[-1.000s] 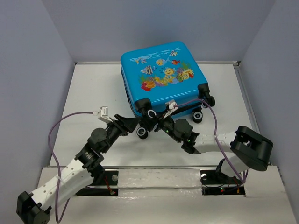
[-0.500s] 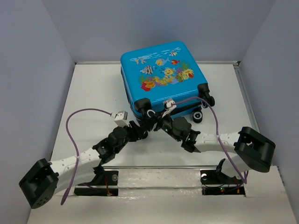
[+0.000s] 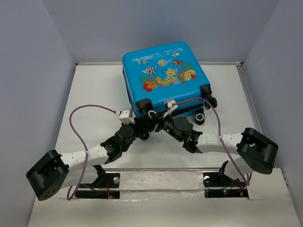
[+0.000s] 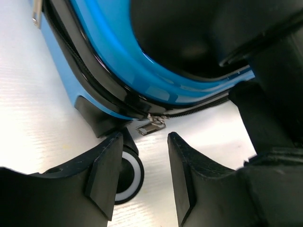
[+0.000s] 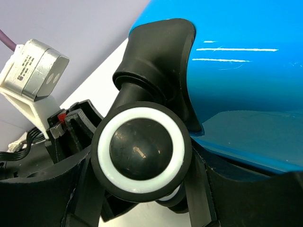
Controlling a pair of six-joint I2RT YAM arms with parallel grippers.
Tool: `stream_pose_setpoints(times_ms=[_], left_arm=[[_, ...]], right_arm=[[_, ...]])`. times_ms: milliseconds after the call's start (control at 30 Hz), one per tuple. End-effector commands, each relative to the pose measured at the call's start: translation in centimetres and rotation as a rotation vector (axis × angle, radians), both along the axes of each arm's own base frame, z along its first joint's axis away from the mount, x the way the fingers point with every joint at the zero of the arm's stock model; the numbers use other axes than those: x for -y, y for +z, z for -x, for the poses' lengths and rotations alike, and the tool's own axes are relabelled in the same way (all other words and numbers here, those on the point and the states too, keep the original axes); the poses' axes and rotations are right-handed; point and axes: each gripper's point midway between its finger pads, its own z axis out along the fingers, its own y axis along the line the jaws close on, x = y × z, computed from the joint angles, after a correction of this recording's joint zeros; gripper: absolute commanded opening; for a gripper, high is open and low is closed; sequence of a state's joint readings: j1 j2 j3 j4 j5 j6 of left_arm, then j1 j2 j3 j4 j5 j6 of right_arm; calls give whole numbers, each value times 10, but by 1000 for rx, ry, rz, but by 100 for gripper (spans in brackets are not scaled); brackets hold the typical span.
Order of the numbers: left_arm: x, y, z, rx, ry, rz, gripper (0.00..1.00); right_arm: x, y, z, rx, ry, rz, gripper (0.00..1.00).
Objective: Pack the luggage
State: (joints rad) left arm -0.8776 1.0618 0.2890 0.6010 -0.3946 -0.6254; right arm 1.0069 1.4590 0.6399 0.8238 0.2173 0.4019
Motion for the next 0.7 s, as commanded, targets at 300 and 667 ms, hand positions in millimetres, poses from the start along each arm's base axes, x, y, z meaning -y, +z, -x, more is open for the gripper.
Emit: stream_pose_setpoints(times_ms=[300, 667], left_arm=[[-5, 94, -20, 317, 211, 278, 48], [11, 88, -32, 328, 220, 212, 32]], right_arm=[[-12, 67, 0, 54, 46, -247, 7], [-21, 66, 14, 39, 100, -210, 7]])
